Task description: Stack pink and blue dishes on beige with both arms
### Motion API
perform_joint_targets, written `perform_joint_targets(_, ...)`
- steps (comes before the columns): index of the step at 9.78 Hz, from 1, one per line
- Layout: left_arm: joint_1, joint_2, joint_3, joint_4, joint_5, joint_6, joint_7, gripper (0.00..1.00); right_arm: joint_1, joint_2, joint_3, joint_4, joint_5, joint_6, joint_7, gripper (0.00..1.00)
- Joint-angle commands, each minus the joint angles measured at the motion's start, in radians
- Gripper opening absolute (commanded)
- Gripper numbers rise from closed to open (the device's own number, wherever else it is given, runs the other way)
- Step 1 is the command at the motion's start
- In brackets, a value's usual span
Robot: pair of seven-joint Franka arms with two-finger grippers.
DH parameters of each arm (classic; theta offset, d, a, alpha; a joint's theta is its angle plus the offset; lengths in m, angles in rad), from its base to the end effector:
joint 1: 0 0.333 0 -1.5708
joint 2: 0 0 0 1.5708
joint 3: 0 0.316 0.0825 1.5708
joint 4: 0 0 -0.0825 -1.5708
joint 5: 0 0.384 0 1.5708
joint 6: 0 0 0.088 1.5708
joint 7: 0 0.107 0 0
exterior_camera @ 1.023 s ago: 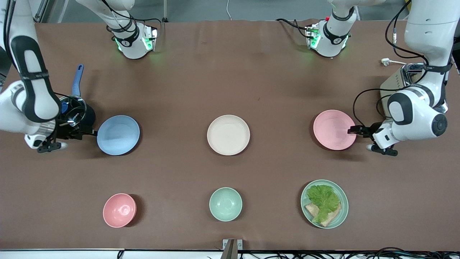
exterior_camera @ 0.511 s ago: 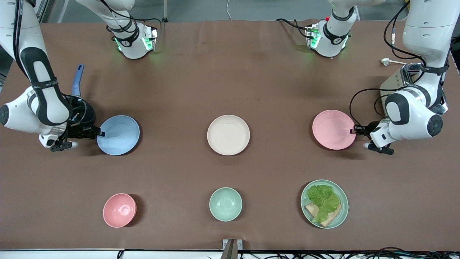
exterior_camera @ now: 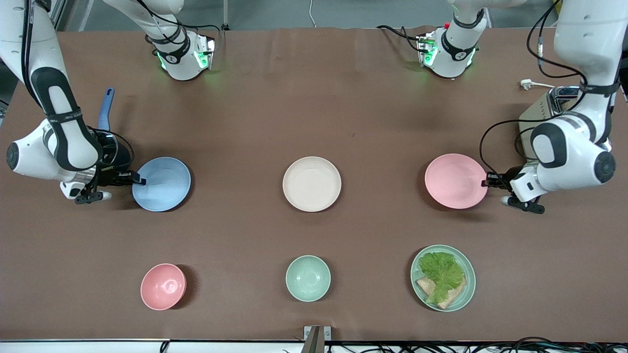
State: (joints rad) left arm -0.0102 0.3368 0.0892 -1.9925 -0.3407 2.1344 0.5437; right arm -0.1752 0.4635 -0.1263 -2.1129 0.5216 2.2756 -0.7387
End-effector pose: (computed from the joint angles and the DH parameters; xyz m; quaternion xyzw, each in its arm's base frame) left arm 0.5845 0.0304 0.2799 0.9803 -0.1262 -0.0530 0.1423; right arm 0.5244 -0.1521 0.1735 -0.9799 -0.0211 0.0500 0.1918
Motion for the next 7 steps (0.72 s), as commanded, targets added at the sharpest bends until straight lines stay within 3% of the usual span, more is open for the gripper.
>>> perform_joint_targets(1,-0.001,-0.058,-0.122,0.074,-0.017,-0.118,-0.162,0.00,-0.001,-0.008,0.002,0.004,0.034,-0.043,0.005,0.01)
perform_joint_targets(3,0.001,-0.049,-0.318,0.147,-0.014,-0.123,-0.460,0.00,0.000,-0.032,-0.016,0.094,0.028,-0.202,0.092,0.01)
perform_joint_targets(5,-0.008,0.014,-0.484,0.213,-0.006,-0.085,-0.648,0.01,0.006,-0.109,-0.019,0.123,-0.004,-0.258,0.177,0.01)
perform_joint_targets(7,-0.051,0.137,-0.592,0.242,0.031,0.070,-0.802,0.02,0.022,-0.150,-0.016,0.248,-0.104,-0.440,0.357,0.01)
